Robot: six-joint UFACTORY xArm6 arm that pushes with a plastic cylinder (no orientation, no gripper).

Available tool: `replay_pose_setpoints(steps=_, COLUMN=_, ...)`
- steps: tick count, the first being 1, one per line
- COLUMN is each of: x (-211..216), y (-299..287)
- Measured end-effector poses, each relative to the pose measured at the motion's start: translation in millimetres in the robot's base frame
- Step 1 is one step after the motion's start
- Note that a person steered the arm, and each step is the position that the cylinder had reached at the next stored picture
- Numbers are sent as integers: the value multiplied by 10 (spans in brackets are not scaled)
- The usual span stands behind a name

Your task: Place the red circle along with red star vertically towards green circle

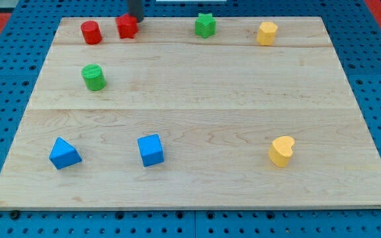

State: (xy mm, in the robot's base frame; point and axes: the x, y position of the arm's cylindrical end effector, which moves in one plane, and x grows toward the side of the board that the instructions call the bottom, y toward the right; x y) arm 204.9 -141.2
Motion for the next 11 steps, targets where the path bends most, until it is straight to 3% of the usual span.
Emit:
replay_pose_setpoints(steps=1, x=66, y=-490)
replay_pose_setpoints(steps=3, x=-137, y=-113)
replay_pose_setpoints(steps=5, x=-98, y=-1318)
replay_pose_setpoints(steps=7, x=180, y=-1289)
replay_pose_setpoints(steps=9, x=183, y=-668)
replay_pose_setpoints(steps=11, x=387, y=-1440)
